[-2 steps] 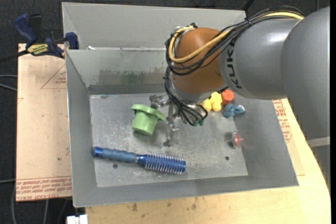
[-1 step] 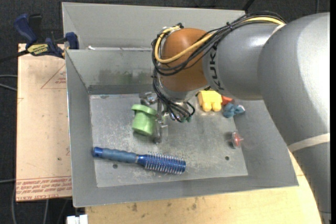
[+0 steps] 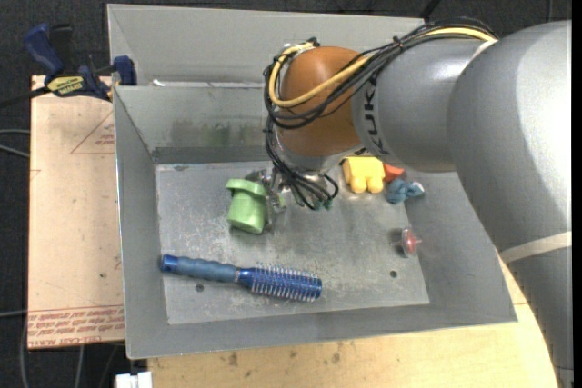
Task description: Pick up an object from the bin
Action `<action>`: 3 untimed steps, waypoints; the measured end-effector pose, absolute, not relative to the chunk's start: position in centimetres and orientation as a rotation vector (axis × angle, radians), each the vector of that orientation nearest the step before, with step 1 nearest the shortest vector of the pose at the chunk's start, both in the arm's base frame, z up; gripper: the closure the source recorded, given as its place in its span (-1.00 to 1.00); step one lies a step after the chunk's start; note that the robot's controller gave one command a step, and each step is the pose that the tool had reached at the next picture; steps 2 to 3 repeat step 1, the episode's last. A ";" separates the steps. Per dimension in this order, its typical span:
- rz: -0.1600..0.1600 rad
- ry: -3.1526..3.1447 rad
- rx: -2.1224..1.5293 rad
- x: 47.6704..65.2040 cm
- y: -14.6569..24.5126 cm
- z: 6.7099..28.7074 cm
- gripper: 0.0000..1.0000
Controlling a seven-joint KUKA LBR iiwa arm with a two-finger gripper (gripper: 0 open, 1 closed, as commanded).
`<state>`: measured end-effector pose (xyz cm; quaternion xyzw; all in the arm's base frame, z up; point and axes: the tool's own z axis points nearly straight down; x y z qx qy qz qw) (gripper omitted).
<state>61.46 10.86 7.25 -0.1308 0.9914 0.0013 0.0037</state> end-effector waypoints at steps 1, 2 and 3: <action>0.002 3.098 -0.444 61.4 11.2 21.8 1.00; 0.002 3.098 -0.444 61.4 11.2 21.8 1.00; 0.002 3.098 -0.444 61.4 11.2 21.8 1.00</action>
Offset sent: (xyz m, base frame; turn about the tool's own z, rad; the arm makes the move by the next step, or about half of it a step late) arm -0.0028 0.0023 0.1404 -0.0242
